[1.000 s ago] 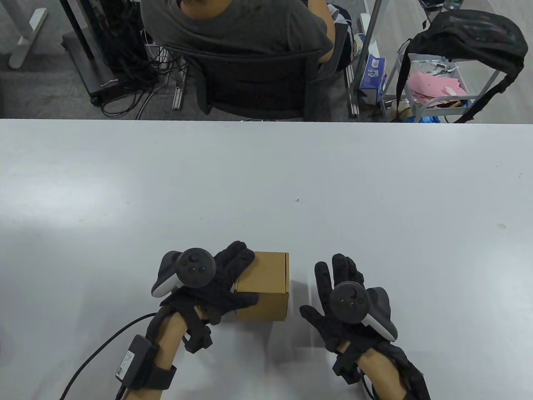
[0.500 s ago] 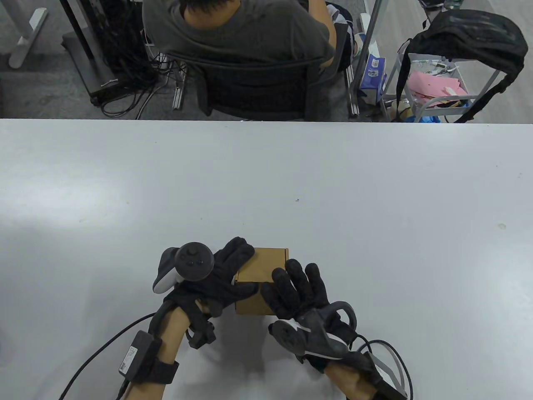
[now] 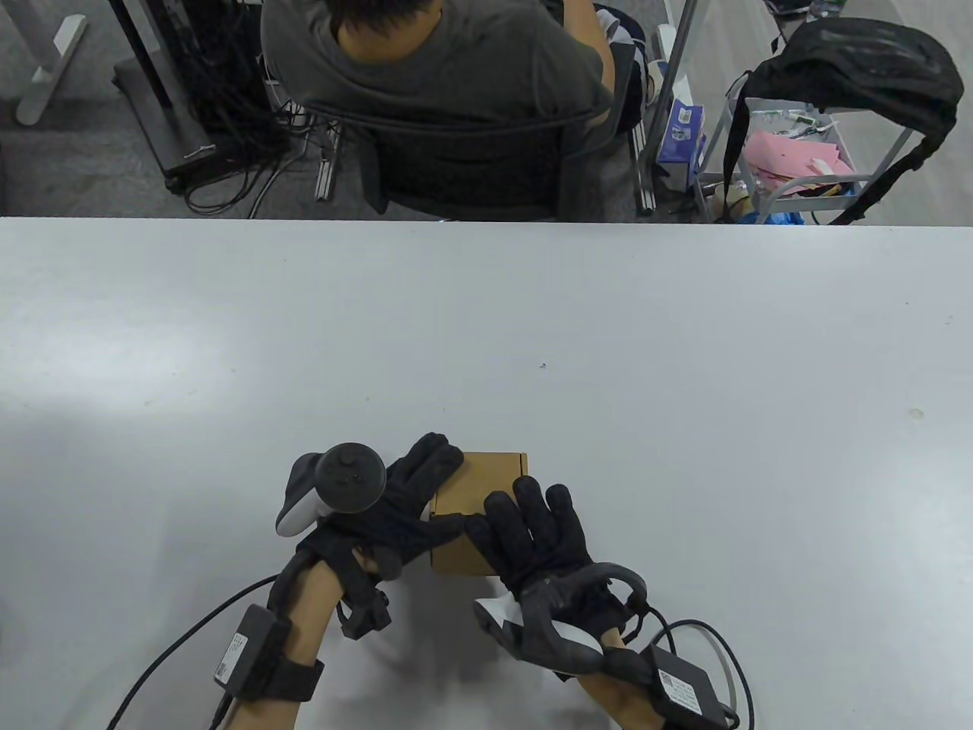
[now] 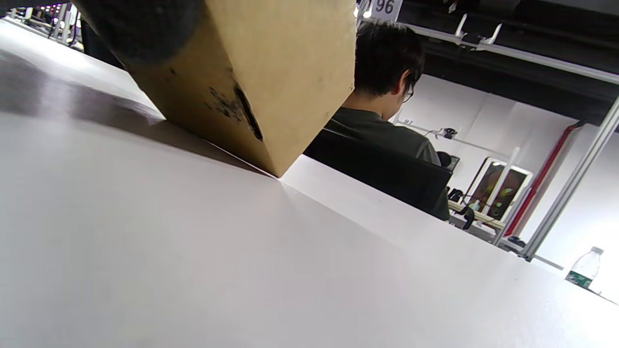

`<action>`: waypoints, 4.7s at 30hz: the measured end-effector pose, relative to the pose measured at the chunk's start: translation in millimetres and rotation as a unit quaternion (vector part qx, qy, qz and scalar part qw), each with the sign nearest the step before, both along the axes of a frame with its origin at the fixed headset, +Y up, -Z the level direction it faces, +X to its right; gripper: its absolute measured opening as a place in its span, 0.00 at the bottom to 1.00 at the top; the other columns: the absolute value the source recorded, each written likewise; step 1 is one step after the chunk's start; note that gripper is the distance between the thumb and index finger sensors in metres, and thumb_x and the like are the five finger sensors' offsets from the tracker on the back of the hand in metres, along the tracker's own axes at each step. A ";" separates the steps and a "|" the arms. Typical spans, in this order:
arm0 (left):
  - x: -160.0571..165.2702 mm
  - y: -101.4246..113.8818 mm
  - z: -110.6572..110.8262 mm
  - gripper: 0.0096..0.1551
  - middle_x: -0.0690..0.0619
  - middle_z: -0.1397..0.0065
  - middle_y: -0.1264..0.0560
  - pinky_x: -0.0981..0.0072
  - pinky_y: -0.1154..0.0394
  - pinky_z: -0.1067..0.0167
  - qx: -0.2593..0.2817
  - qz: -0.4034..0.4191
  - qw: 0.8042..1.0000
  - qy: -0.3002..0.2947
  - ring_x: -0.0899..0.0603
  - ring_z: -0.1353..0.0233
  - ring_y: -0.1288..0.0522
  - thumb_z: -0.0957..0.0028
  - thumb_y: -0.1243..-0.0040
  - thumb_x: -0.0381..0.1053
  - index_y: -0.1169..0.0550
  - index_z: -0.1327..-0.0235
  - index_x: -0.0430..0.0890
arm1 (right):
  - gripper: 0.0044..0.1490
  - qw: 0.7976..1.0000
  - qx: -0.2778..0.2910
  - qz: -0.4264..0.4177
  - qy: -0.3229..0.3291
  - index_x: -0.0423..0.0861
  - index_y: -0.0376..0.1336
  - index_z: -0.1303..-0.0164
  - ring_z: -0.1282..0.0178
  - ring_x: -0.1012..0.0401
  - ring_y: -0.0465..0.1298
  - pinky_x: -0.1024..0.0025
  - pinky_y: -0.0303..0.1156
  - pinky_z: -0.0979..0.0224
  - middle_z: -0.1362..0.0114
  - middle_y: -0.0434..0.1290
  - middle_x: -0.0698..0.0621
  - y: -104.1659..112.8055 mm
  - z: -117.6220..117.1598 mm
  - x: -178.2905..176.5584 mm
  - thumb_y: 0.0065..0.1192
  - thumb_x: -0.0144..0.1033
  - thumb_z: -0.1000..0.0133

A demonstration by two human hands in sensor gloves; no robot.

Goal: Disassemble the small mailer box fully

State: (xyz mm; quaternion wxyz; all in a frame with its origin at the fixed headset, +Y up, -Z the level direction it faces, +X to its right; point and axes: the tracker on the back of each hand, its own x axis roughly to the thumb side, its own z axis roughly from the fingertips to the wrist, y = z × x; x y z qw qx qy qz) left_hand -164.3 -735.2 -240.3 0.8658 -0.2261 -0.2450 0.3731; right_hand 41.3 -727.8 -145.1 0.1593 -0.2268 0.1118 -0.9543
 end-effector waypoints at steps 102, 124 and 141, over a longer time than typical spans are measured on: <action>1.4 -10.3 38.9 0.57 0.46 0.18 0.69 0.33 0.56 0.25 -0.029 -0.028 0.997 0.061 0.31 0.18 0.64 0.50 0.55 0.75 0.60 0.23 0.47 | 0.53 0.960 0.071 -0.248 -0.109 0.61 0.33 0.26 0.27 0.58 0.55 0.50 0.50 0.22 0.26 0.49 0.57 149.2 -124.9 -26.1 0.48 0.67 0.55; 0.0 -9.7 39.0 0.57 0.45 0.18 0.68 0.32 0.56 0.25 -0.033 -0.037 0.997 0.059 0.31 0.18 0.64 0.50 0.56 0.76 0.60 0.22 0.47 | 0.40 0.952 -0.233 -0.119 -0.160 0.57 0.55 0.28 0.16 0.47 0.46 0.44 0.43 0.19 0.16 0.47 0.53 82.5 -144.1 -58.0 0.45 0.61 0.53; 0.6 -10.3 40.0 0.56 0.45 0.18 0.68 0.33 0.56 0.25 -0.039 -0.036 0.997 0.058 0.31 0.18 0.64 0.50 0.57 0.75 0.59 0.22 0.47 | 0.40 0.925 -0.333 -0.095 -0.158 0.59 0.55 0.29 0.17 0.46 0.46 0.44 0.44 0.20 0.16 0.46 0.51 40.0 -127.9 -92.9 0.44 0.60 0.53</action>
